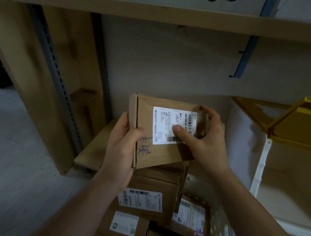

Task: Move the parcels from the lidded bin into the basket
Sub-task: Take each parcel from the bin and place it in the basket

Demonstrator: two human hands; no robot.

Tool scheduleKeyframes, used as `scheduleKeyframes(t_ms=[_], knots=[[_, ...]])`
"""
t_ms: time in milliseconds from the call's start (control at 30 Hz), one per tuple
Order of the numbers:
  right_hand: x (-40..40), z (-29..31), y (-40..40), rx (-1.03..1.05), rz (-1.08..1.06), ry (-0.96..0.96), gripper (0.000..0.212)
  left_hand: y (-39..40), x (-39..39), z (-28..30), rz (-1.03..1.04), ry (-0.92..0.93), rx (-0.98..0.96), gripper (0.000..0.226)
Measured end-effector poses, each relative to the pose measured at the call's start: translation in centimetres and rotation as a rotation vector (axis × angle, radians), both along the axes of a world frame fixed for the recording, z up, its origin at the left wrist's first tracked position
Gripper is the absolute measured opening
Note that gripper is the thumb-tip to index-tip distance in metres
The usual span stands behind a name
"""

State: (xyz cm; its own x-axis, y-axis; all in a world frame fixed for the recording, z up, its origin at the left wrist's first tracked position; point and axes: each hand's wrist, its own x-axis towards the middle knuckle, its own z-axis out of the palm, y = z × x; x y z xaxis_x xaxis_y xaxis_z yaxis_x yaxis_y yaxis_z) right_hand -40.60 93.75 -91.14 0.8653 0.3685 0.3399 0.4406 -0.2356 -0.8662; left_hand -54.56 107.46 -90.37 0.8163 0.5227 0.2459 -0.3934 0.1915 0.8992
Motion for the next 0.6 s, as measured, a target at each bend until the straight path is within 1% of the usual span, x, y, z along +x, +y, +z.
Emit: scheduleKeyframes(t_ms=[67, 133, 267, 333, 433, 600], knots=[[0.3, 0.2, -0.2, 0.014, 0.024, 0.038, 0.093, 0.3, -0.1, 0.1, 0.065, 0.009, -0.013, 0.043], [0.3, 0.2, -0.4, 0.015, 0.051, 0.073, 0.081, 0.6, -0.1, 0.2, 0.164, 0.049, 0.021, 0.036], [0.6, 0.2, -1.0, 0.079, 0.03, 0.104, 0.076, 1.9, -0.1, 0.2, 0.368, 0.126, 0.103, 0.036], [0.5, 0.5, -1.2, 0.103, 0.017, 0.1, 0.067, 2.5, -0.1, 0.2, 0.441, 0.163, 0.172, 0.037], [0.1, 1.0, -1.4, 0.113, 0.015, 0.073, 0.049, 2.8, 0.2, 0.0, 0.482, 0.201, 0.195, 0.036], [0.0, 1.1, -1.5, 0.108, 0.0, 0.1, 0.041, 2.7, 0.4, -0.3, 0.485, 0.222, 0.186, 0.035]])
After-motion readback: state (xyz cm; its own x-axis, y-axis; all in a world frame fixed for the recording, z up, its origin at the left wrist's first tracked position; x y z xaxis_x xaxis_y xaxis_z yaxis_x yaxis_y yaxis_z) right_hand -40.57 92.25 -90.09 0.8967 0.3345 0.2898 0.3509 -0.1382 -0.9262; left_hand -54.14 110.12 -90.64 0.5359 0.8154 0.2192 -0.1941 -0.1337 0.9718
